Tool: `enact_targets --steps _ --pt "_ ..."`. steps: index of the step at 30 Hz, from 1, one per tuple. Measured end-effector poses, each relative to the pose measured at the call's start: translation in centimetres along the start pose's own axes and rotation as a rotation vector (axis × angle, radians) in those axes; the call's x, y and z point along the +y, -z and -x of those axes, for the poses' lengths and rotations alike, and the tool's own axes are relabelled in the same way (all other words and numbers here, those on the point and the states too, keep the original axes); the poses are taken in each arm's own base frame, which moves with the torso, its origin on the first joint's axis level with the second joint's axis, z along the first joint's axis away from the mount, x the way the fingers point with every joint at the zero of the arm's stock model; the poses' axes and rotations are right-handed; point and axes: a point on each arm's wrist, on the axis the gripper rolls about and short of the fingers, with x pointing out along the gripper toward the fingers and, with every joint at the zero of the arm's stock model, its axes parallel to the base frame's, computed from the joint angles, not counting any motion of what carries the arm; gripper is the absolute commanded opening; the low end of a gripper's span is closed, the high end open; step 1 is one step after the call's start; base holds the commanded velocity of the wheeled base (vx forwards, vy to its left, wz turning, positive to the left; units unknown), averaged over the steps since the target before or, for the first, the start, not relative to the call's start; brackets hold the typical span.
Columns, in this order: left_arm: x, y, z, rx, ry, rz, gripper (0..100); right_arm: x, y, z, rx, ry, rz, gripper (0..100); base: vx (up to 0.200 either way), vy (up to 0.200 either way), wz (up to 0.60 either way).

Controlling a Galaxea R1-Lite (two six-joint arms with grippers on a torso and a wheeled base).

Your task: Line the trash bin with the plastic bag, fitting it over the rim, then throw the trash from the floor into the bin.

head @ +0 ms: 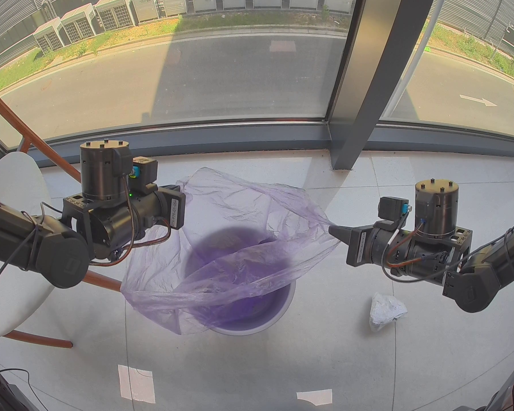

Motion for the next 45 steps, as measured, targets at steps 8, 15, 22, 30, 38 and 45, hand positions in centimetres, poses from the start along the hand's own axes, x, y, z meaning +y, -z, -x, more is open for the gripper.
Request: enact_targets --steps 8,15,22,30,38,45 --pt "-0.3 -1.1 -0.2 -0.038 0.004 0.009 0 -1.0 1.7 1.3 0.009 -0.105 0.195 0 0.0 0.0 0.0" --pt "-0.6 -0.9 -0.1 -0.032 0.015 0.014 0 -1.5 0.5 1.3 -0.046 -0.107 0.161 100 0.0 0.0 0.0" --pt "-0.7 -0.5 -0.1 -0.02 0.018 0.012 0 -0.7 -0.2 1.8 -0.06 -0.131 -0.02 100 0.0 0.0 0.0" --pt "-0.7 -0.2 0.1 -0.01 0.019 0.009 0 1.8 2.0 5.5 0.059 -0.116 -0.349 100 0.0 0.0 0.0" --pt "-0.7 0.1 0.3 0.0 0.02 0.002 0 3.3 5.2 8.7 0.201 -0.062 -0.383 100 0.0 0.0 0.0" --pt "-0.6 0.0 0.5 -0.007 0.021 0.003 0 4.5 5.2 8.0 0.209 -0.079 -0.364 100 0.0 0.0 0.0"
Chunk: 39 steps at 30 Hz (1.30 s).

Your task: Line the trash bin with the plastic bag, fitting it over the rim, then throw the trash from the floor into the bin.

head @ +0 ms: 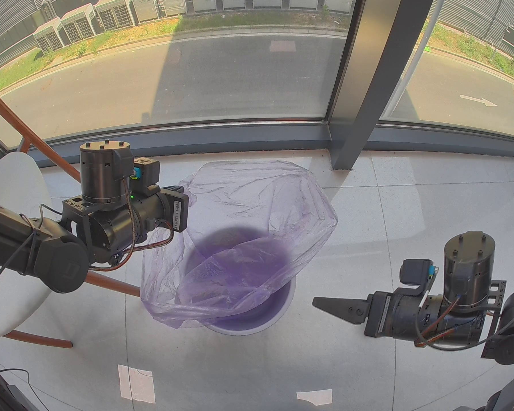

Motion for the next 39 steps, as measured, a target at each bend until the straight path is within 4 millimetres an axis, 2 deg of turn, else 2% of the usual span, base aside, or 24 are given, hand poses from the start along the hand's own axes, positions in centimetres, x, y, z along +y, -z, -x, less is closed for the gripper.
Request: enact_targets --steps 7,13,14,26,34,39 --pt "0.1 -0.2 0.3 -0.009 0.001 0.002 0 0.9 1.6 -2.1 0.077 -0.012 0.21 100 0.0 0.0 0.0" --pt "0.1 -0.5 0.5 -0.017 0.001 0.003 0 1.0 2.8 -4.6 0.139 -0.01 0.37 100 0.0 0.0 0.0" --pt "0.1 -0.5 0.5 -0.018 0.001 0.003 0 1.0 2.9 -5.1 0.147 -0.009 0.378 0 0.0 0.0 0.0" --pt "0.2 0.0 1.3 -0.012 0.004 0.001 0 1.9 3.5 -12.0 0.164 -0.003 0.382 0 0.0 0.0 0.0" --pt "0.4 0.4 2.5 -0.009 0.006 0.0 0 2.8 1.7 -16.3 0.055 0.01 0.37 0 0.0 0.0 0.0" --pt "0.5 0.1 3.0 -0.02 0.005 0.001 0 2.7 0.3 -18.4 -0.011 0.024 0.366 0 0.0 0.0 0.0"
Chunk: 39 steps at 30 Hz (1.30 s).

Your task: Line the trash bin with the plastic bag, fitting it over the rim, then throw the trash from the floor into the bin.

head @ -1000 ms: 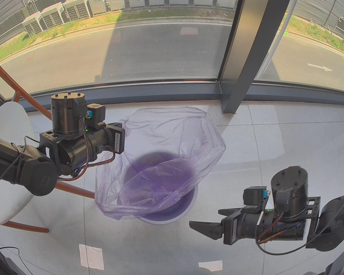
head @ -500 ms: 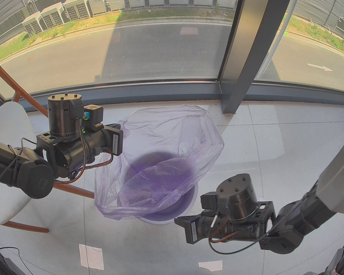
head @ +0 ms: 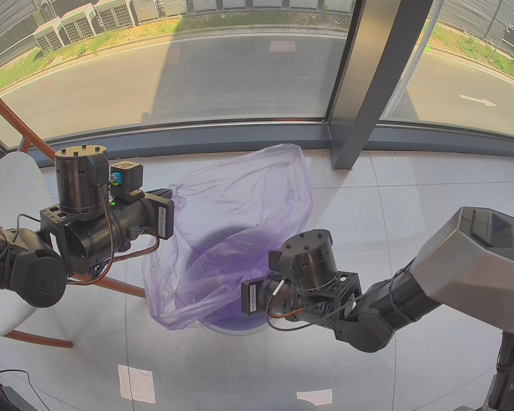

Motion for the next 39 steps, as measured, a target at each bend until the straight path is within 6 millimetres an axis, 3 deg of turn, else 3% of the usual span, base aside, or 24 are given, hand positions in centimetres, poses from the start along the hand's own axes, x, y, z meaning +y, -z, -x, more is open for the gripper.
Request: enact_targets --steps 8,24,39 --pt "0.1 -0.4 0.2 -0.016 -0.002 0.002 0 -1.2 -2.3 -3.1 -0.105 0.03 0.098 0 0.0 0.0 0.0" --pt "0.1 -1.2 0.0 -0.045 -0.006 0.01 0 -3.3 -0.7 -8.6 -0.1 0.052 0.221 0 0.0 0.0 0.0" --pt "0.1 -1.2 0.0 -0.045 -0.006 0.014 0 -7.1 0.8 -11.2 -0.066 0.084 0.312 0 0.0 0.0 0.0"
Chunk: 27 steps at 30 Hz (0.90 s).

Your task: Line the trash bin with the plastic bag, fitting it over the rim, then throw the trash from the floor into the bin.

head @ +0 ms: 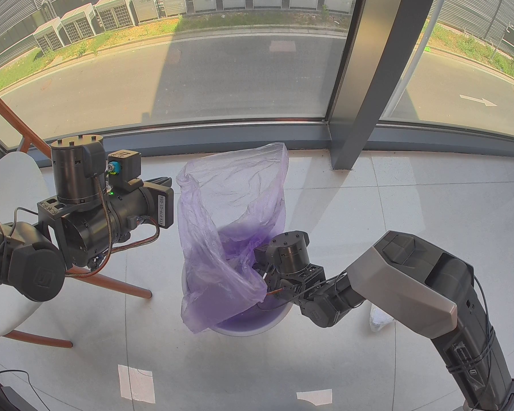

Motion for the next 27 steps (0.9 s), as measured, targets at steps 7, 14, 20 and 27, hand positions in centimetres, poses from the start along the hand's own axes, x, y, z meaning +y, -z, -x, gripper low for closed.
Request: enact_targets --steps 7,14,20,27 --pt "0.0 0.1 0.0 0.003 0.0 -0.001 0 0.2 -1.1 -0.8 -0.046 -0.041 0.035 0 0.0 0.0 0.0" --pt "0.0 0.2 0.0 0.005 0.0 -0.001 0 1.6 -2.9 0.5 -0.022 -0.096 0.047 0 0.0 0.0 0.0" --pt "0.0 0.2 0.0 0.006 0.001 -0.002 0 3.1 -3.4 4.7 0.085 -0.147 0.056 0 0.0 0.0 0.0" --pt "0.0 0.5 0.1 0.016 0.018 -0.004 0 3.8 -2.3 11.9 0.224 -0.188 0.062 0 0.0 0.0 0.0"
